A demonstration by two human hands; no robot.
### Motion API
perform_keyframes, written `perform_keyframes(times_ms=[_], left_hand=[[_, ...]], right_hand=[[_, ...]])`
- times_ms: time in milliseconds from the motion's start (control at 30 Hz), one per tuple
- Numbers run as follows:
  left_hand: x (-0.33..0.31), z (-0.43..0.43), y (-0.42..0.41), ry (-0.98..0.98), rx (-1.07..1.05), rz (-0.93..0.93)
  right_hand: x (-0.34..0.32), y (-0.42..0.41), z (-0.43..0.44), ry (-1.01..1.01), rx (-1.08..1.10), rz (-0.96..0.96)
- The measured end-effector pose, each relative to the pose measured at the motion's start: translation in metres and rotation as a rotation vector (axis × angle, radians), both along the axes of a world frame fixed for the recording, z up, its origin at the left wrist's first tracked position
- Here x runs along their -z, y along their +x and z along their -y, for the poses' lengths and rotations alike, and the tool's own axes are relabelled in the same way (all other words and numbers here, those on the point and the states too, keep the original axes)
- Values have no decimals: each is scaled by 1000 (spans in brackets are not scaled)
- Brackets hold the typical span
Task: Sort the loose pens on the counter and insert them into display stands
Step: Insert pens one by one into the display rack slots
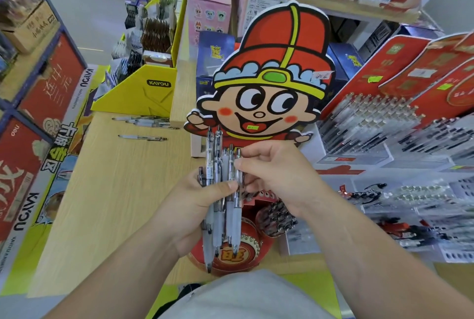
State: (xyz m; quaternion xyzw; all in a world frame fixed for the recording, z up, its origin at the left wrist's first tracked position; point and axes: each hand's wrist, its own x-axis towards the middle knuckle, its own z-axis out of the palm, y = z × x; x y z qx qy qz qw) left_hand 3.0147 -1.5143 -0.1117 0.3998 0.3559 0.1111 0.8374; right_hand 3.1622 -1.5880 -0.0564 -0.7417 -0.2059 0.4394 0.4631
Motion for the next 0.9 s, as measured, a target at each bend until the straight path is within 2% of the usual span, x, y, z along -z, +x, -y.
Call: perform_keyframes(times_ms=[200, 333, 467, 533, 700, 900], left_hand=[[-1, -4, -2, 19, 12, 10], [-3, -8, -5, -31, -89, -49], [0, -12, -11, -56, -129, -94], [-1, -13, -11, -77, -156, -108], [-1, -14, -8, -170, -232, -161], [0, -15, -3, -172, -226, -168]], right_hand=[[-2, 8, 3, 25, -60, -48], [-18, 29, 11, 160, 34, -70], [-27, 55, 22, 302, 199, 85], [-25, 63, 26, 311, 207, 202], [-11, 64, 28, 217, 77, 455], [20, 64, 22, 14, -142, 688]])
